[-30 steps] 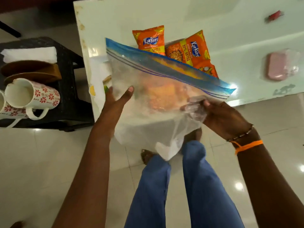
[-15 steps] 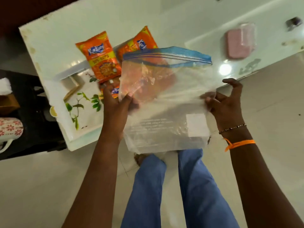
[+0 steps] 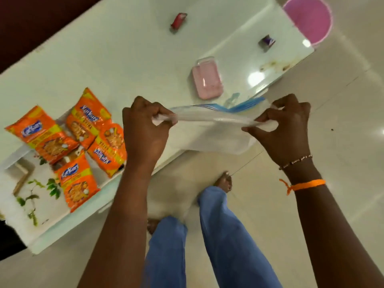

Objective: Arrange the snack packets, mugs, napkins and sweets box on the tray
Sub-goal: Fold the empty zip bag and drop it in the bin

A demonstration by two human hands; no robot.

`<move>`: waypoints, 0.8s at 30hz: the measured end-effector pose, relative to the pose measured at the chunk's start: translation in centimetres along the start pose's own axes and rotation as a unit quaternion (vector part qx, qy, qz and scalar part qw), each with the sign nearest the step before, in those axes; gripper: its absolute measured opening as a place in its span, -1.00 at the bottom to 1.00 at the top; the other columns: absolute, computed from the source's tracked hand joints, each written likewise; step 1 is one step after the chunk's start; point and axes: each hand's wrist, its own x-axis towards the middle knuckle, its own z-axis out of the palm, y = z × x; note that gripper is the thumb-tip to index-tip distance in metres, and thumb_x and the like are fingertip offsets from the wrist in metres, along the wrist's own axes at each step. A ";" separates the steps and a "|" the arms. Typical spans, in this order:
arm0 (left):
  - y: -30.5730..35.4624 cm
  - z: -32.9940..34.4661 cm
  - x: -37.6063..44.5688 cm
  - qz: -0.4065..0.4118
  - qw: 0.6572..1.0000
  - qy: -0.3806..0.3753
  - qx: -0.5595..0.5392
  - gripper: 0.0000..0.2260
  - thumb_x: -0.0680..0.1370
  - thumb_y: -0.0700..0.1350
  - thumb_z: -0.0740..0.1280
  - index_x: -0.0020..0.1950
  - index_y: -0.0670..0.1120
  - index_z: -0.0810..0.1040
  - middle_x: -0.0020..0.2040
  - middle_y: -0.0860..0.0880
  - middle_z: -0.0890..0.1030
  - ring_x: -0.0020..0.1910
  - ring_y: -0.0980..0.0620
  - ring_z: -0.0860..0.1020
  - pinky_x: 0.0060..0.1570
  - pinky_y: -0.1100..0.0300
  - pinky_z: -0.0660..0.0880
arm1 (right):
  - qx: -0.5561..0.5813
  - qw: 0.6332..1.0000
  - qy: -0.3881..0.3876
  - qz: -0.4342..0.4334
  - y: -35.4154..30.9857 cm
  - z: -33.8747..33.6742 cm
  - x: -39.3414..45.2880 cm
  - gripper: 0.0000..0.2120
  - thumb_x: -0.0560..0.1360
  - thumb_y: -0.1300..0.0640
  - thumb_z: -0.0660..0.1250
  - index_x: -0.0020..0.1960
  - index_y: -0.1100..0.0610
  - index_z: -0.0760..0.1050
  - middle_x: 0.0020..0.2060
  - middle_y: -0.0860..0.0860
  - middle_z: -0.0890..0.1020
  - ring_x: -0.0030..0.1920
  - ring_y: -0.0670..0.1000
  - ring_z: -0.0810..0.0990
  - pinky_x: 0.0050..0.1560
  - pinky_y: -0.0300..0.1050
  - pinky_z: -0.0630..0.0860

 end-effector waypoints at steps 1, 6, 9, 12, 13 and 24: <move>1.5 1.3 0.4 -0.014 0.999 0.042 -0.009 -0.82 0.37 -0.23 0.46 -0.04 -0.09 0.63 -0.01 -0.13 0.49 0.02 -0.13 0.51 0.10 -0.02 0.45 | -0.012 0.998 0.052 -0.014 0.6 -0.8 0.4 -0.83 0.20 0.11 0.53 -0.28 0.17 0.62 -0.04 0.16 0.54 0.03 0.25 0.40 -0.04 -0.35 0.15; 8.2 7.1 1.5 -0.303 0.878 -0.097 -0.358 -0.51 0.45 0.21 0.28 0.34 0.13 0.29 0.27 -0.02 0.43 0.08 -0.05 0.55 0.03 0.02 0.47 | -0.054 0.974 0.211 -0.065 2.2 -2.4 1.4 -0.86 0.19 0.20 0.46 -0.42 0.15 0.49 -0.10 0.10 0.63 -0.07 0.16 0.42 -0.06 -0.10 0.20; 10.9 9.9 1.9 -0.321 0.806 -0.281 -0.411 -0.35 0.30 0.38 0.30 0.34 0.18 0.35 0.27 0.00 0.53 0.10 -0.06 0.59 0.02 -0.02 0.52 | -0.095 0.967 0.207 -0.117 2.5 -2.0 1.8 -0.86 0.22 0.21 0.47 -0.42 0.16 0.51 -0.19 0.05 0.68 -0.10 0.07 0.33 -0.12 -0.06 0.21; 12.8 12.4 3.9 -0.309 0.813 -0.198 -0.452 -0.51 0.43 0.01 0.41 0.34 0.00 0.42 0.22 -0.08 0.60 0.13 -0.08 0.60 0.07 -0.02 0.56 | -0.083 0.975 0.115 -0.170 3.0 -2.6 2.1 -0.83 0.28 0.03 0.49 -0.37 0.10 0.57 -0.15 0.03 0.68 -0.08 0.04 0.36 -0.12 -0.06 0.21; 13.3 13.0 4.8 -0.316 0.821 -0.168 -0.445 -0.58 0.46 -0.13 0.39 0.31 -0.07 0.44 0.21 -0.13 0.60 0.12 -0.10 0.60 0.07 0.00 0.56 | -0.065 0.980 0.083 -0.167 3.1 -3.1 2.3 -0.78 0.32 -0.09 0.44 -0.32 0.07 0.59 -0.09 0.03 0.67 -0.05 0.03 0.37 -0.10 -0.08 0.20; 18.0 16.4 16.5 -0.198 0.760 -0.424 -0.451 -0.45 0.40 -0.25 0.29 0.40 -0.04 0.34 0.26 -0.08 0.58 0.12 -0.16 0.61 0.14 -0.01 0.47 | 0.378 0.862 -0.255 0.221 12.5 -8.5 20.6 -0.53 0.30 -0.04 0.35 0.19 0.03 0.46 0.23 0.21 0.53 0.24 0.16 0.50 0.29 0.02 0.43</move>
